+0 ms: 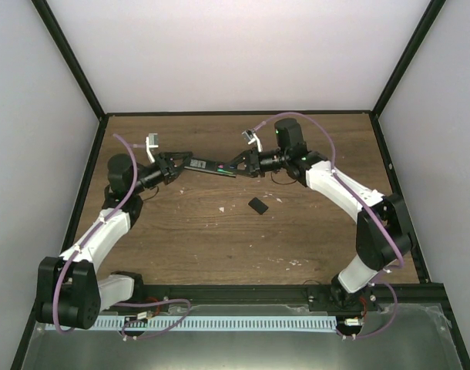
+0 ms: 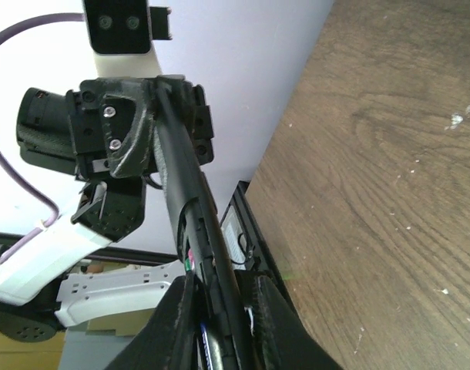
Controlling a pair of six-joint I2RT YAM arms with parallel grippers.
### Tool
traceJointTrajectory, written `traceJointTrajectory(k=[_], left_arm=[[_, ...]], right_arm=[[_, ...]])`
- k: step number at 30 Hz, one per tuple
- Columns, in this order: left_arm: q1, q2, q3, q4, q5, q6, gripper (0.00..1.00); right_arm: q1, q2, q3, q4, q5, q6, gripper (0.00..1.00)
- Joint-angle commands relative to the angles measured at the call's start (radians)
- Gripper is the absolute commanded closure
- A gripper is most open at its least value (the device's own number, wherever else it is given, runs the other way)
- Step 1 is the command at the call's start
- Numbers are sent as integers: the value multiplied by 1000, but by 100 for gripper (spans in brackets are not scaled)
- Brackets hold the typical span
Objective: Load the batteries into the remote control
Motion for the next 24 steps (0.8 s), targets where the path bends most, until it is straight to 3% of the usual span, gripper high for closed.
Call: traceJointTrajectory(k=[1,8,15,24], left_arm=[[-38,3,20,6,21,47,100],[-12,11,-32,109,21,-28,100],[46,9,-36,32,32,55,100],[73,109,-54,-29,134,163,100]], right_arm=[[20,-14,38,-28,67,-31,86],[-49,-116,-26,-39,142,-80,65],[-136,-202,-76,-174,266,-256,49],[-144,-159,-87,-407,697,-689,46]])
